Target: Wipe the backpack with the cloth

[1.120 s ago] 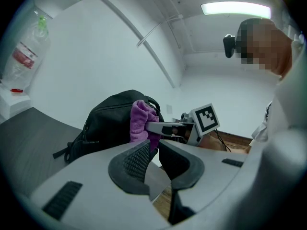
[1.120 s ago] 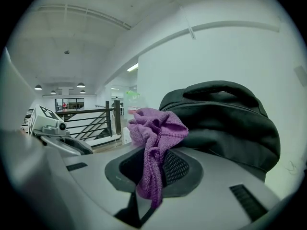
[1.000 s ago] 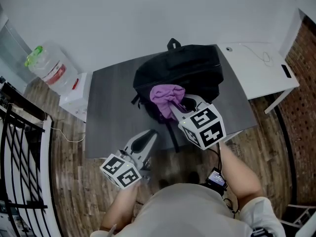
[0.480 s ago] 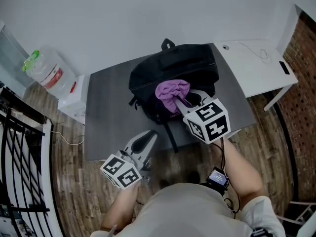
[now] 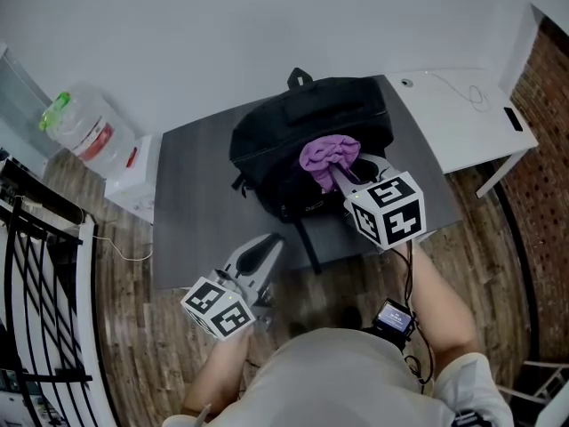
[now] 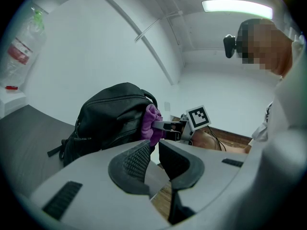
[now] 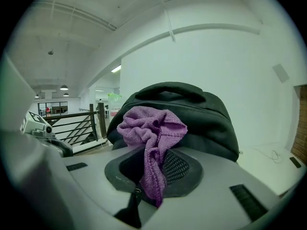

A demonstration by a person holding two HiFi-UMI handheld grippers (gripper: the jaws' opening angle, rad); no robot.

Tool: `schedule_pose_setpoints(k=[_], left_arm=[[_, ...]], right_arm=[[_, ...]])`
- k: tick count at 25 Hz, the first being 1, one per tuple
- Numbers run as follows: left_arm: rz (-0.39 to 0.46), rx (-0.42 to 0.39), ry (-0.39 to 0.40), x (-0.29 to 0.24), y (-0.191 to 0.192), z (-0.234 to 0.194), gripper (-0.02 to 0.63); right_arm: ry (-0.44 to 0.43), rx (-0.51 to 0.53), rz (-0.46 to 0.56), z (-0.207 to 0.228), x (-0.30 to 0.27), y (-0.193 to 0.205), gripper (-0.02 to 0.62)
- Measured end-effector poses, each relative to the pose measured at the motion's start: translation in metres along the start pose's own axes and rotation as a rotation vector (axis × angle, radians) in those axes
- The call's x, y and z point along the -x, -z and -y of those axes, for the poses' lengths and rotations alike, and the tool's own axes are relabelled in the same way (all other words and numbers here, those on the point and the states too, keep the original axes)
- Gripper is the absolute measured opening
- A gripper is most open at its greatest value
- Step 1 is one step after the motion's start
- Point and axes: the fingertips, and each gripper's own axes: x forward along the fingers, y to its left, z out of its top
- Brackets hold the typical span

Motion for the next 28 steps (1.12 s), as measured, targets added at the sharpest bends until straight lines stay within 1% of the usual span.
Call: schedule_pose_setpoints(k=[7, 13, 21, 28], left_arm=[[-0.005, -0.01, 0.008, -0.004, -0.002, 0.004, 0.057], [-0.008, -0.015, 0.005, -0.003, -0.003, 0.004, 0.057], [-0.018, -0.018, 0.016, -0.004, -0.001, 0.007, 0.057], [-0.024, -0.02, 0.034, -0.007, 0.0, 0.012, 0.057]], right_arm=[[0.019, 0.006, 0.0, 0.009, 0.004, 0.005, 0.078], [0.063, -0.012, -0.006, 0.027, 0.016, 0.015, 0.078], [0.163, -0.083, 0.002, 0.07, 0.04, 0.027, 0.078], [0.295, -0.118, -0.004, 0.114, 0.067, 0.037, 0.078]])
